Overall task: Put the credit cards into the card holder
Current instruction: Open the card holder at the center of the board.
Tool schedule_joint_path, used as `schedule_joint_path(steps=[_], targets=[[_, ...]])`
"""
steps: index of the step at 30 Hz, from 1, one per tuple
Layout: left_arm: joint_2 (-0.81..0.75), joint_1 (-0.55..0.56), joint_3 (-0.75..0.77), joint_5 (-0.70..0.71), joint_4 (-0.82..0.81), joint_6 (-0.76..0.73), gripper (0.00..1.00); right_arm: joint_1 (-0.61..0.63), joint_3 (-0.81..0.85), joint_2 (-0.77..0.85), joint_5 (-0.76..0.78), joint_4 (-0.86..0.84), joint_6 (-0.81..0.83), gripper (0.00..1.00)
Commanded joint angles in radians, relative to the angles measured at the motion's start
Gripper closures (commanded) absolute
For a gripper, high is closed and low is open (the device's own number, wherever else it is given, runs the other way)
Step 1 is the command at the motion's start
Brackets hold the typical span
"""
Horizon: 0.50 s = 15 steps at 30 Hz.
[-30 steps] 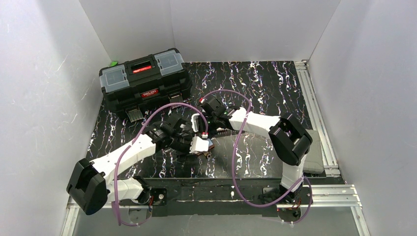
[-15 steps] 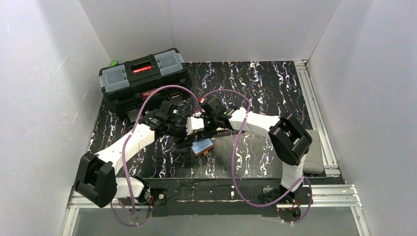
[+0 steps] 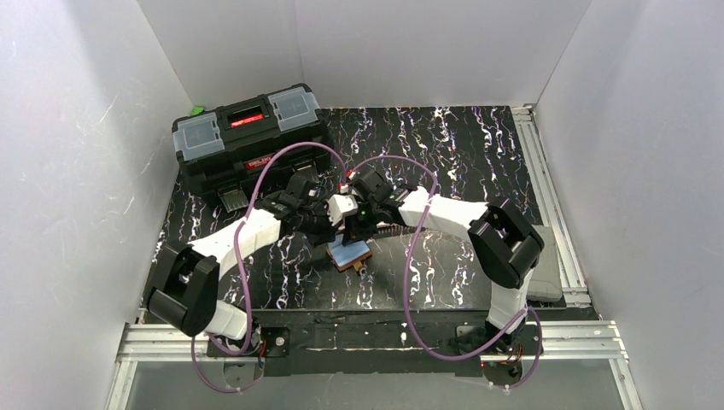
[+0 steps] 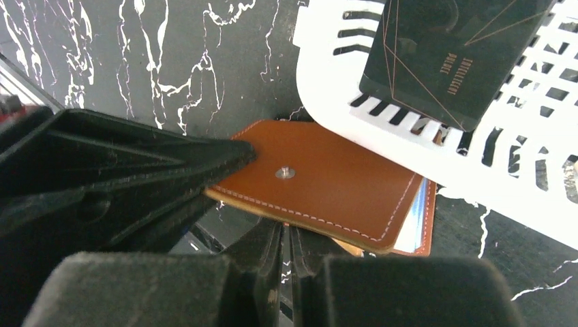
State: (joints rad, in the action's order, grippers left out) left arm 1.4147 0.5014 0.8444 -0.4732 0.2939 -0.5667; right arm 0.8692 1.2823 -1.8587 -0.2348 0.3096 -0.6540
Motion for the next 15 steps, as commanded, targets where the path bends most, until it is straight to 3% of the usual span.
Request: schedule_joint_path(steps=[1,6,15], targets=[[-0.005,0.001,0.010,0.023,0.009,0.080,1.00,-0.001,-0.015,0.070,0.003,-0.038,0.006,0.87],[-0.053,0.002,0.014,0.047,0.092,0.215,1.00,-0.004,-0.068,0.106,0.003,-0.053,0.002,0.87],[-0.109,0.000,0.040,-0.011,0.240,0.705,1.00,-0.004,-0.170,0.145,0.004,-0.082,-0.014,0.86]])
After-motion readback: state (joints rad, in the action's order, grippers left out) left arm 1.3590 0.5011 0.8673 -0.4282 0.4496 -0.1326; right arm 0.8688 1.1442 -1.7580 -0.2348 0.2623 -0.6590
